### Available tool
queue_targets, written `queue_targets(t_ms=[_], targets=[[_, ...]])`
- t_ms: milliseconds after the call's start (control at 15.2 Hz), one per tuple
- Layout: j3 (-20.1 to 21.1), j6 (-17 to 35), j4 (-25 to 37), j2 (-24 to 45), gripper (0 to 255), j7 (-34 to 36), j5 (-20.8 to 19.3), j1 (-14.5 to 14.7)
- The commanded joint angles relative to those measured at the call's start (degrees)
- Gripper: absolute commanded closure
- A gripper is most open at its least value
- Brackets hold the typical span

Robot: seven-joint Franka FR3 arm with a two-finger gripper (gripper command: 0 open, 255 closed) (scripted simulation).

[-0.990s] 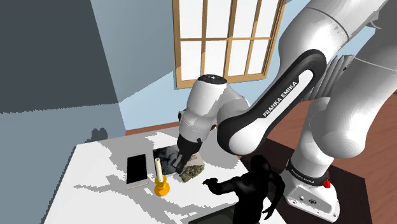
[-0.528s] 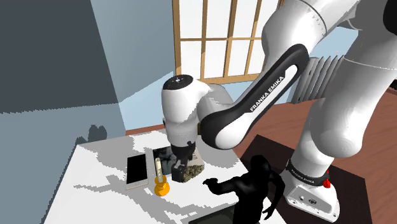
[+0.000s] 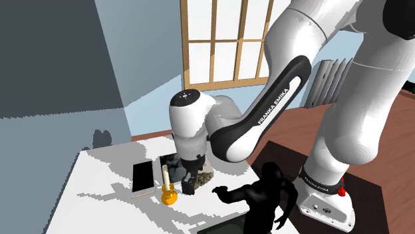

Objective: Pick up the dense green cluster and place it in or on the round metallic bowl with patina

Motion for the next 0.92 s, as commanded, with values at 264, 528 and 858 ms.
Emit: queue_targets(t_ms=[264,528,858], targets=[[-0.02,0.09,0.0,0.12,255,0.08,-0.14,-0.01],[-0.02,0.09,0.01,0.13,255,0.09,-0.14,-0.01],[-0.02,0.09,0.0,0.13,255,0.09,-0.14,-0.01]])
